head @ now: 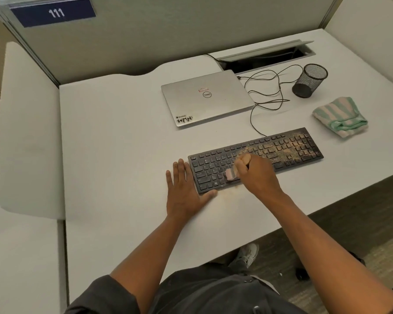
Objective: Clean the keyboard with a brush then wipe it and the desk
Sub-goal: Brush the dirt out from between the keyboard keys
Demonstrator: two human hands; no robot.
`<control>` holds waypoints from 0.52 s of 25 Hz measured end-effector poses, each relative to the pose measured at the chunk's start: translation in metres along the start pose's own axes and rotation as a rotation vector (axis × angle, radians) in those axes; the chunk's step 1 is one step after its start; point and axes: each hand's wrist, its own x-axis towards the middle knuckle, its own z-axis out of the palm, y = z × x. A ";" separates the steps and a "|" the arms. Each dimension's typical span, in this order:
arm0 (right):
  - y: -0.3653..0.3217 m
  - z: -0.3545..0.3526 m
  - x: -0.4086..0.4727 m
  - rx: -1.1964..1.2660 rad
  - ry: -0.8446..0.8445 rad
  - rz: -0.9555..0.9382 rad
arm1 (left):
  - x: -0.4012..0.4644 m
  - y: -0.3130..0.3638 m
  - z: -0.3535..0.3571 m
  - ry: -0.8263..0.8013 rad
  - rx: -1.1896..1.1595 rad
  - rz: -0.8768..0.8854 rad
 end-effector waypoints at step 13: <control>0.007 0.005 -0.016 0.095 -0.083 0.025 | 0.000 0.000 -0.002 -0.011 0.012 -0.005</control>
